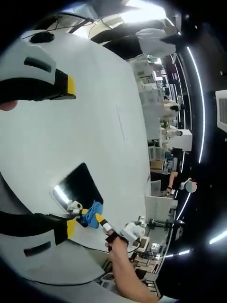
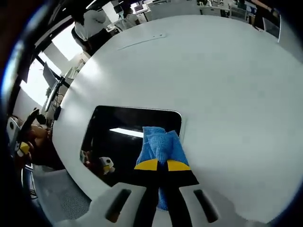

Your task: Wipe the mirror surface with the cleaning cloth until all visible marks leave the cleaned area.

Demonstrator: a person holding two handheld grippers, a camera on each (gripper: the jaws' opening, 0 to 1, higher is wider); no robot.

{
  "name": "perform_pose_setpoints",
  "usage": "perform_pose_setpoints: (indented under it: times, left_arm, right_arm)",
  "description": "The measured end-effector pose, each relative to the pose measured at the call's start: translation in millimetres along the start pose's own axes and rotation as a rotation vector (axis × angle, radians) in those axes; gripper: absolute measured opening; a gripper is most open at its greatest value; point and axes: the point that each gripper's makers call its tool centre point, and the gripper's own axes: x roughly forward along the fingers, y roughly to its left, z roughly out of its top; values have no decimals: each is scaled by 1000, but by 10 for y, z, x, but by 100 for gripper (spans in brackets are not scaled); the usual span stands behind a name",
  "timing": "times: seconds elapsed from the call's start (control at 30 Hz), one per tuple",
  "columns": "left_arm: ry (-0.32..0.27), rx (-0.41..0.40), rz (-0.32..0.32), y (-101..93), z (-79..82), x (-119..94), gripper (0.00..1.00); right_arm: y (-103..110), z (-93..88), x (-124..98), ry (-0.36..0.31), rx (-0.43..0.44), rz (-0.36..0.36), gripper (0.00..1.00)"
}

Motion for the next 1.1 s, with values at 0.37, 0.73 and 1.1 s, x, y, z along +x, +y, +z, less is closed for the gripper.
perform_pose_setpoints:
  times: [0.37,0.73,1.1]
  left_arm:
    - [5,-13,6,-70,-63,-17,99]
    - [-19,-6,20,-61,30,4,99]
    - [-25,-15,7,-95,-59,-20,99]
  right_arm:
    - [-13,-20,-7,-4,-24,-15,0]
    - [14,-75,-24,-7,9,-15,0]
    - [70,-253,-84,-8,21,-17,0]
